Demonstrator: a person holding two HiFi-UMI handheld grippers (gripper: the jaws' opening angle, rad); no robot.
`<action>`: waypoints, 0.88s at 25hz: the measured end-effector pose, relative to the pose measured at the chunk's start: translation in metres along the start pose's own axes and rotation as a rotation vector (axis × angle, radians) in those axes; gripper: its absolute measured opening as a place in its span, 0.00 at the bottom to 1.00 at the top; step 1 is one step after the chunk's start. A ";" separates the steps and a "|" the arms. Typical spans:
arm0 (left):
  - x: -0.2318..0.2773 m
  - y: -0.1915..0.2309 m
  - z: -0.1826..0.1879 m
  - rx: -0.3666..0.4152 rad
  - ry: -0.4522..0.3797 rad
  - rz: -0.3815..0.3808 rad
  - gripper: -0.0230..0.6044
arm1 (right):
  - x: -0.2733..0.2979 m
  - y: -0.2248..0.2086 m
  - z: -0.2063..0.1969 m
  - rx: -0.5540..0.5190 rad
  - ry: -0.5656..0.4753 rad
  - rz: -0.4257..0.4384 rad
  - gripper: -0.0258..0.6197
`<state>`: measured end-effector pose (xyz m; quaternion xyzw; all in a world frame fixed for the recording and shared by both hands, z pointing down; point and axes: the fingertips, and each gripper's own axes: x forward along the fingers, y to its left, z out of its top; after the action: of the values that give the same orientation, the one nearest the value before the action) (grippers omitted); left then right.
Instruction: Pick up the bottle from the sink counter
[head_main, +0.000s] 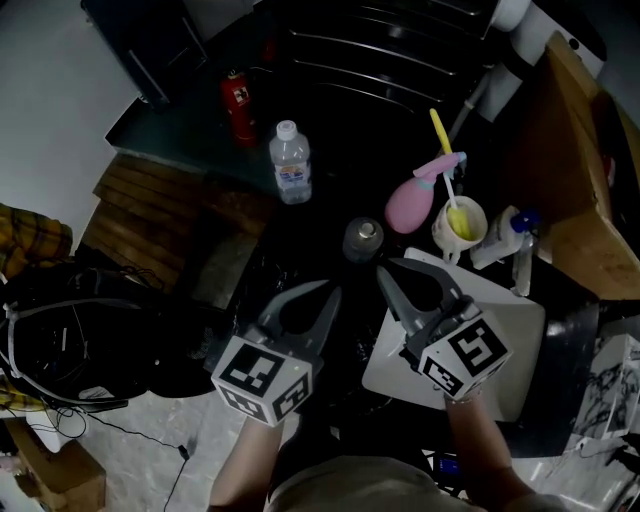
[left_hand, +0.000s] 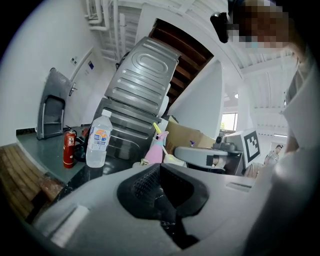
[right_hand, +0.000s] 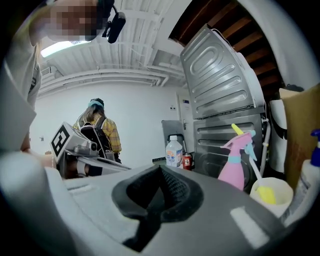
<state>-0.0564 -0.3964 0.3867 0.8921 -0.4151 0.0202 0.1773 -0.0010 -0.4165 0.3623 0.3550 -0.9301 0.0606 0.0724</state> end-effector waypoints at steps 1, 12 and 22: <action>0.002 0.003 0.000 -0.001 0.002 0.006 0.05 | 0.003 -0.003 -0.003 0.005 0.004 0.003 0.04; 0.022 0.016 -0.023 -0.047 0.048 0.003 0.05 | 0.017 -0.038 -0.026 0.039 0.022 -0.040 0.04; 0.037 0.016 -0.036 -0.072 0.066 0.002 0.05 | 0.033 -0.048 -0.056 0.085 0.080 0.004 0.28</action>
<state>-0.0405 -0.4214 0.4317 0.8837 -0.4102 0.0350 0.2229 0.0122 -0.4644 0.4262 0.3532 -0.9237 0.1142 0.0943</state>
